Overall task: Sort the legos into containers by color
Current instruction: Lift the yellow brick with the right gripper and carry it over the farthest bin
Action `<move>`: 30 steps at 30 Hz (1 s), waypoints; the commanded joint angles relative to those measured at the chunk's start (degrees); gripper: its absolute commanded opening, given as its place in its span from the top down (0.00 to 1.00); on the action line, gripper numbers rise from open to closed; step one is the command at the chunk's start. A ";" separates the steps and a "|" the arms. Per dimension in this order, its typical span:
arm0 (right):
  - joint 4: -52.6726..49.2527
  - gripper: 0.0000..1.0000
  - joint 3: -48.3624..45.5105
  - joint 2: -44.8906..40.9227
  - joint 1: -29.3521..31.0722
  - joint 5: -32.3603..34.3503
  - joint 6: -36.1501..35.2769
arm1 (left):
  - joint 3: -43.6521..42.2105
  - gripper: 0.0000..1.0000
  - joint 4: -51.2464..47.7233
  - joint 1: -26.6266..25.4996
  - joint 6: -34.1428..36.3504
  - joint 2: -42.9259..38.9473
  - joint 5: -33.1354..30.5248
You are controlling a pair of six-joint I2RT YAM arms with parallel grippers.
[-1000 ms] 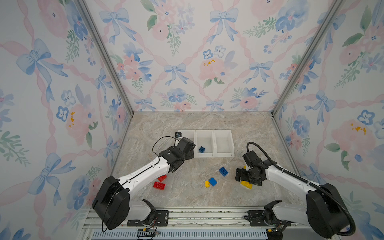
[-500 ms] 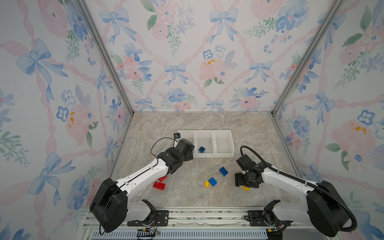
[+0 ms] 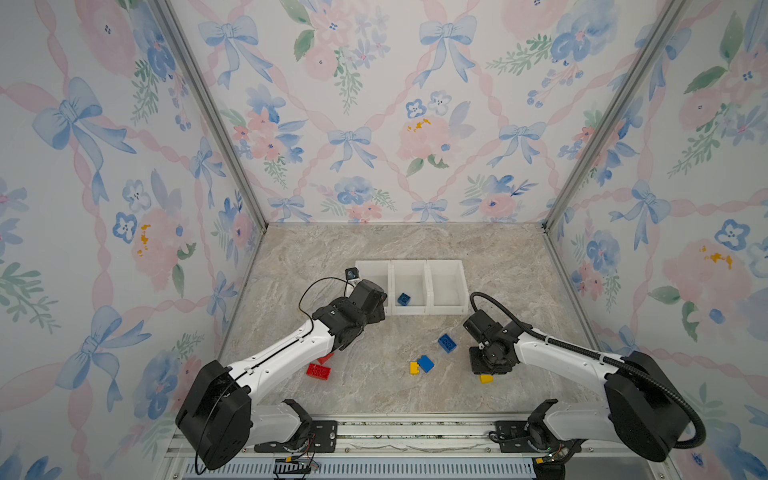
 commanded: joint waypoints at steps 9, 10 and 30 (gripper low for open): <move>-3.77 0.71 1.18 -0.37 1.57 1.37 0.44 | -1.72 0.17 -0.51 -0.38 -1.26 -1.62 -1.20; -4.12 0.72 1.48 -0.80 1.70 1.19 0.44 | -1.77 0.17 -0.55 -0.36 -1.35 -1.65 -1.19; -11.91 0.76 15.74 -5.06 2.53 1.01 1.17 | -3.99 0.15 -0.52 -0.24 -2.49 -3.42 -2.14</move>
